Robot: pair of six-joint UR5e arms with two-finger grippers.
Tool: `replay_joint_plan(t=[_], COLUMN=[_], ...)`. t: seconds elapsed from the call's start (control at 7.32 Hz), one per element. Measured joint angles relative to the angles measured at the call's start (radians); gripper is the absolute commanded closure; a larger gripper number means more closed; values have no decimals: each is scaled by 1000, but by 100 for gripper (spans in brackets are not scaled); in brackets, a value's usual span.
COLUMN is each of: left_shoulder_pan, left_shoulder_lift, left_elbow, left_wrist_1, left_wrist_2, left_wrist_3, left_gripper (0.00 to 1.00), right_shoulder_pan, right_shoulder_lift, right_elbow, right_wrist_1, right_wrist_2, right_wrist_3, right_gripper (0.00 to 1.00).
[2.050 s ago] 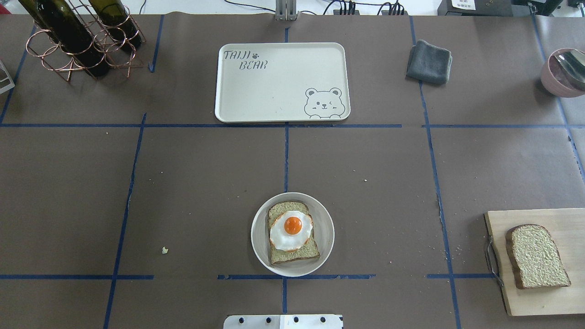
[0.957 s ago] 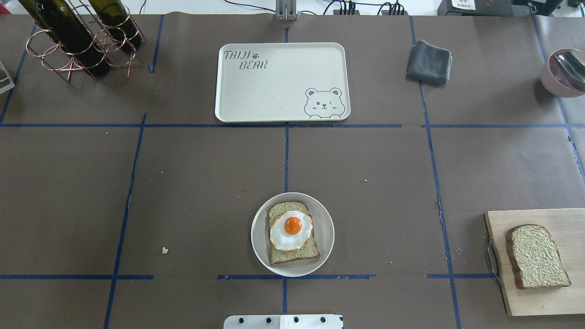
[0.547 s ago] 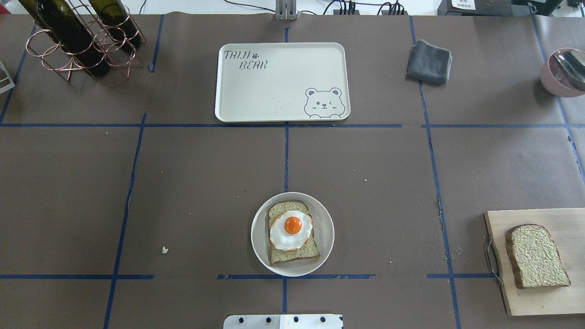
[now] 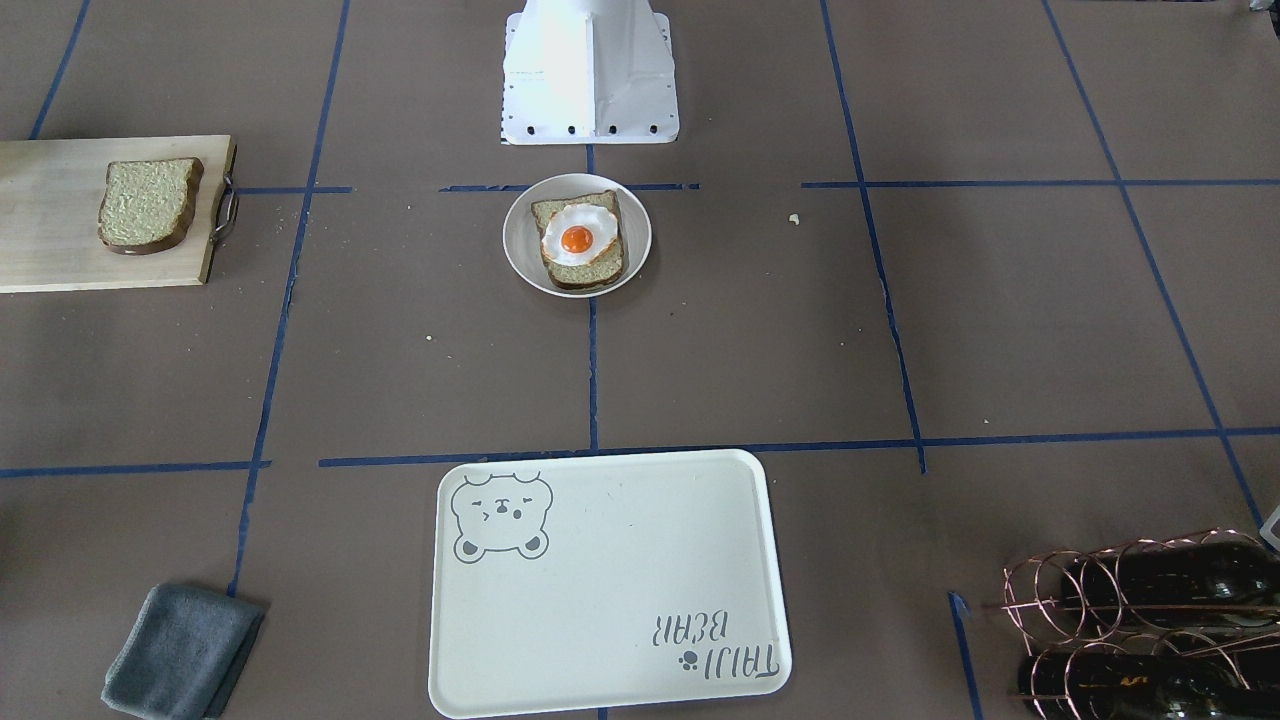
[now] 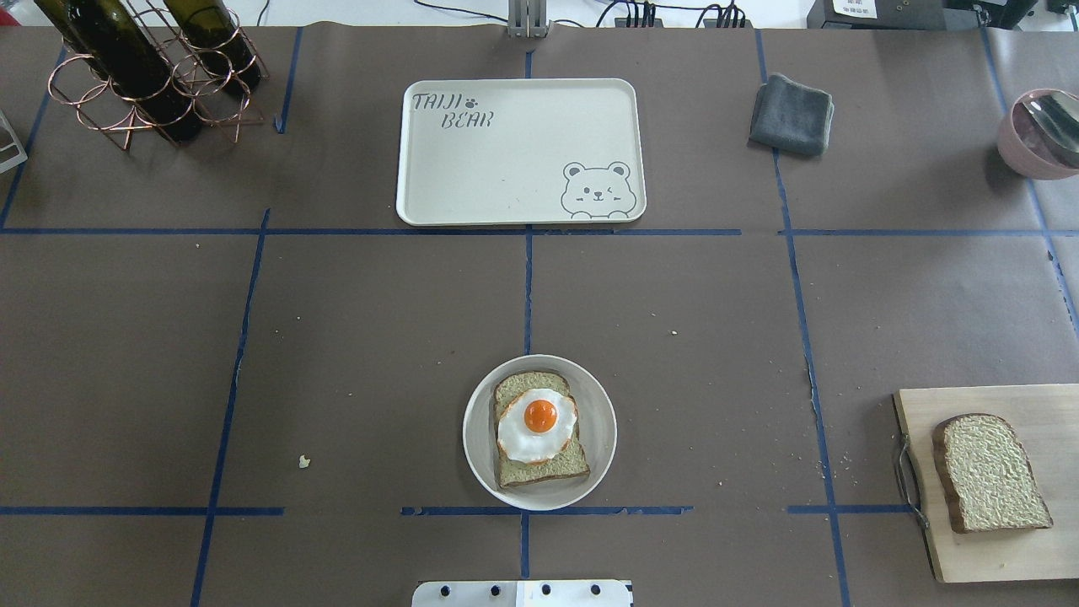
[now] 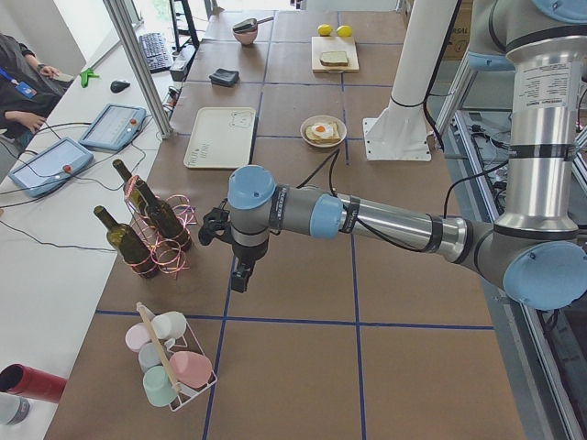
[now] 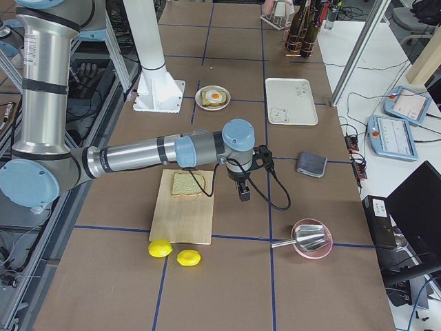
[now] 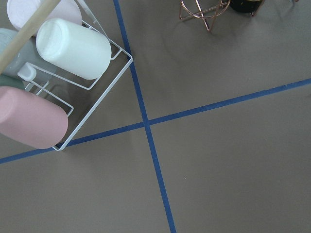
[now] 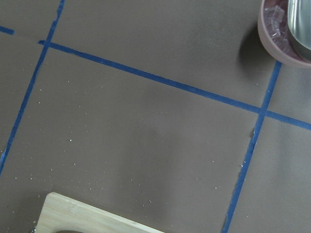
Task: Make sandwich and place on tray
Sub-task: 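Move the right arm toward the bread slice on the wooden board, then grasp the bread slice on the wooden board with the right gripper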
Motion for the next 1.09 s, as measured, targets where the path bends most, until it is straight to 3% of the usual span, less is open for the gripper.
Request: replay_joint_plan(t=[0.27, 0.41, 0.82, 1.09], left_shoulder_pan=[1, 2, 2, 2], left_shoulder_lift=[-1, -1, 0, 0], left_elbow=[2, 4, 8, 8], left_wrist_1=[-9, -11, -12, -12], left_wrist_2=[-1, -1, -1, -2], left_wrist_3=[0, 0, 0, 0], left_gripper=[0, 0, 0, 0], right_shoulder_pan=[-147, -235, -422, -503], right_shoulder_lift=[-128, -174, -235, -239], right_elbow=[-2, -4, -112, -161], right_wrist_1=[363, 485, 794, 902], right_wrist_2=[-74, -134, -241, -253], right_wrist_3=[314, 445, 699, 770], right_gripper=[2, 7, 26, 34])
